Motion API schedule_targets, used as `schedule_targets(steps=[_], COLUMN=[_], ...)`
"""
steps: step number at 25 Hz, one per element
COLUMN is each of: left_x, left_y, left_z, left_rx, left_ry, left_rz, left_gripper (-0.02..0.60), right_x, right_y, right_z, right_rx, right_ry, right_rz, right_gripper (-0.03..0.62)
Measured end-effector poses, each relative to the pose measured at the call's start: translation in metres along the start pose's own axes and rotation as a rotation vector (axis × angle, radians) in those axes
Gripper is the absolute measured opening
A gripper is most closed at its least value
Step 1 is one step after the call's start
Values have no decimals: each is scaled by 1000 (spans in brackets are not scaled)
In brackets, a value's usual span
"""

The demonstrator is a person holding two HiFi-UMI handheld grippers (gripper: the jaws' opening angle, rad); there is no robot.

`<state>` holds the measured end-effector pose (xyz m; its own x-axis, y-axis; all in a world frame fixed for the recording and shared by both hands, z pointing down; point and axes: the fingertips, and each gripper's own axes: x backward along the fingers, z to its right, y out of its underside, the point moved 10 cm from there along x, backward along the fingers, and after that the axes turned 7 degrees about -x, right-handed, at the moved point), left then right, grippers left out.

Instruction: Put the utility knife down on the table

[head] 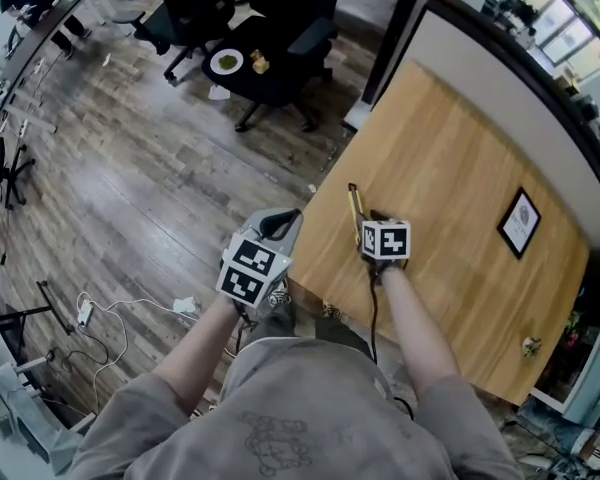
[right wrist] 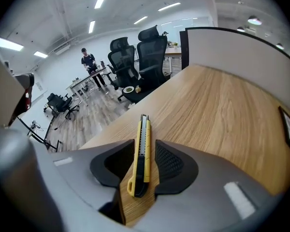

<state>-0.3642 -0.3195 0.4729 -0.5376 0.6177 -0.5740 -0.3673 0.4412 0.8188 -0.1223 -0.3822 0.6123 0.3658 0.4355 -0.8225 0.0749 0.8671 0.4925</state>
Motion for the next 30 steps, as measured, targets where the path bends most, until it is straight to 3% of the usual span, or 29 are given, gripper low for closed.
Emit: schedule_targets(steps=[4, 9, 14, 18, 22, 26, 30], left_x=[16, 40, 67, 91, 112, 128, 142], left_y=[-21, -56, -93, -120, -140, -149, -147], left_z=[-1, -6, -4, 1, 12, 22, 32], left_rx=[-30, -121, -184, -259, -352, -359, -362], left_ry=[-24, -81, -99, -130, -148, -157, -174], left_rz=[46, 120, 232, 301, 342, 418, 451], left_gripper=[2, 2, 2, 2, 2, 2, 2], right_x=[42, 126, 219, 277, 321, 353, 362], right_y=[-19, -50, -68, -68, -60, -48, -31], right_z=[-2, -22, -48, -62, -76, -91, -99], right_rx=[-2, -36, 42, 108, 176, 198, 194], right_ry=[-42, -157, -214, -222, -176, -142, -160], right_rz=[108, 336, 555, 698, 806, 896, 887], right_gripper=[123, 84, 60, 36, 29, 12, 11])
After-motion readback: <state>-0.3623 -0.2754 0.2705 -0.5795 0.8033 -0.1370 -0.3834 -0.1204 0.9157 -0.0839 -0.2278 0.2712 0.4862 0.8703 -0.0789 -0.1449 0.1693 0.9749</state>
